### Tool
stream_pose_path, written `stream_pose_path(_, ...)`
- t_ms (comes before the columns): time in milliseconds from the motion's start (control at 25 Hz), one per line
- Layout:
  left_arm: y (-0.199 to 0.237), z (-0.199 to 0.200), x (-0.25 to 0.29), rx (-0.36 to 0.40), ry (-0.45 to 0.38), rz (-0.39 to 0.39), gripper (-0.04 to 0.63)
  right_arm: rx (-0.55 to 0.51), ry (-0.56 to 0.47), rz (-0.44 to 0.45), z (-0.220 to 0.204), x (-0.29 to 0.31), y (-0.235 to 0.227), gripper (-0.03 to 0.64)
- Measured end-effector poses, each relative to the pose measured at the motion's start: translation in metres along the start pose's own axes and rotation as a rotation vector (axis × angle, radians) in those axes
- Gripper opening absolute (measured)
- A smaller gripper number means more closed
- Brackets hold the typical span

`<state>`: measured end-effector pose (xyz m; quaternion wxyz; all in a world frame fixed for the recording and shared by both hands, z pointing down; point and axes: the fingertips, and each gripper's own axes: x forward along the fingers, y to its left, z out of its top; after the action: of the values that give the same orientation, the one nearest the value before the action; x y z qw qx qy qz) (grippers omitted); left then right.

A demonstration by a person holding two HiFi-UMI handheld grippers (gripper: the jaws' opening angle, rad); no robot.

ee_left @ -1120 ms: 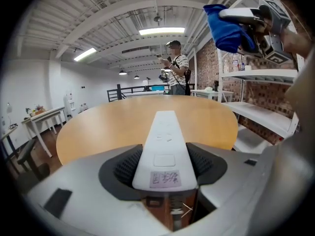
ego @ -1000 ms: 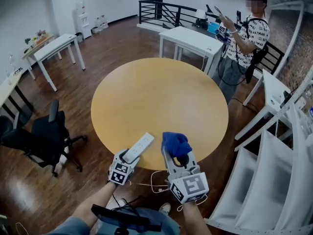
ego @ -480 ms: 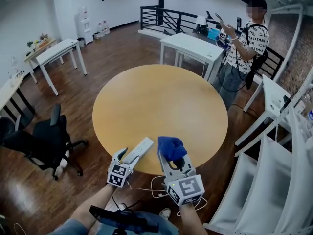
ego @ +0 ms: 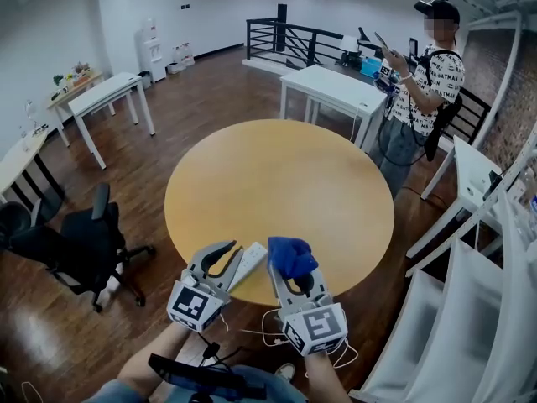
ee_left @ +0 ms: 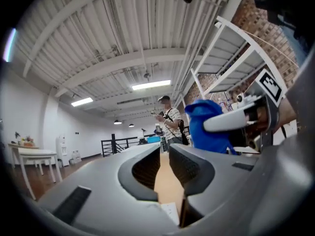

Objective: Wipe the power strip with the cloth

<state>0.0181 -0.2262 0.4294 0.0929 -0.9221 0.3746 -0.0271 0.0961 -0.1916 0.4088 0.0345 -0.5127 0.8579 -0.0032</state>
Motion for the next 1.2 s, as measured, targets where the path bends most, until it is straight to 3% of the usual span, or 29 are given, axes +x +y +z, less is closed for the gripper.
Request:
stream_pose_path(240,-0.014,0.039,-0.008,0.040,-0.070,-0.034,0.009,-0.008,-0.026,0.007,0.007,0.002,0.004,0.077)
stream_pose_path(1200,-0.020,0.037,-0.003,-0.015,-0.021,-0.025,0.008,-0.028,-0.008,0.016,0.009,0.004,0.010,0.069)
